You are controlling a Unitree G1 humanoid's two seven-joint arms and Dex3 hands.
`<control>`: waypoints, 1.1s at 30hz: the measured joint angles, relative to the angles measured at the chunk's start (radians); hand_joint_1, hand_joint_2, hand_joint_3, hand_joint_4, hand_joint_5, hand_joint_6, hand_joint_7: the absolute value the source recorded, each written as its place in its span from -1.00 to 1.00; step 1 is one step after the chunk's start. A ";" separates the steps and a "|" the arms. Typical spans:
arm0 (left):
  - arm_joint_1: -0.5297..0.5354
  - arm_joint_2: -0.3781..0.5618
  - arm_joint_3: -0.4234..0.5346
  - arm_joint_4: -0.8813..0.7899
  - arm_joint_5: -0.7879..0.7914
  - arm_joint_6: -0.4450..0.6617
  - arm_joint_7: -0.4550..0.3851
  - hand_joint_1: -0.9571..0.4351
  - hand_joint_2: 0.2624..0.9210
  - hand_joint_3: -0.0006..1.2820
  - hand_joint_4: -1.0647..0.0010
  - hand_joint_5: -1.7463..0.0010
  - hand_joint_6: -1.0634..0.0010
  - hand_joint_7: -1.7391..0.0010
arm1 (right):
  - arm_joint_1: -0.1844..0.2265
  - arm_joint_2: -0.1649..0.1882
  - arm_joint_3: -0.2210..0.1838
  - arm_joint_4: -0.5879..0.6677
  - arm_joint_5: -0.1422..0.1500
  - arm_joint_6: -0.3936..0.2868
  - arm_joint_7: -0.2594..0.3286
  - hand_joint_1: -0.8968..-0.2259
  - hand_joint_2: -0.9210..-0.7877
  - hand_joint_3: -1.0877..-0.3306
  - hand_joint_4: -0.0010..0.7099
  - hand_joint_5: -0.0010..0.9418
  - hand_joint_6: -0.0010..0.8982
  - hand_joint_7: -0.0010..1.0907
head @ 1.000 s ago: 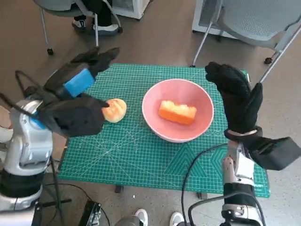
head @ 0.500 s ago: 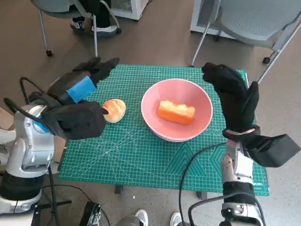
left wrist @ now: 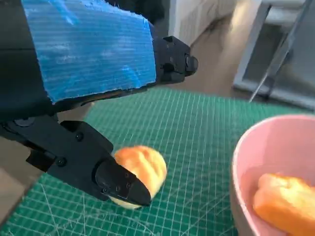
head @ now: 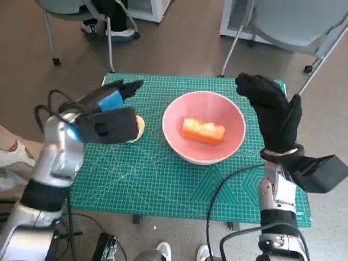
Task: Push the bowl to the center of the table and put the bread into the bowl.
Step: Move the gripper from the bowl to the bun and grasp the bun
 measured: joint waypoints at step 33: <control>-0.304 -0.179 -0.202 0.768 0.079 -0.070 0.069 -0.26 0.32 -0.99 1.00 1.00 0.79 1.00 | 0.018 -0.013 -0.004 -0.036 0.002 0.020 -0.007 -0.22 -1.00 -0.06 -0.29 -0.99 -0.77 -0.11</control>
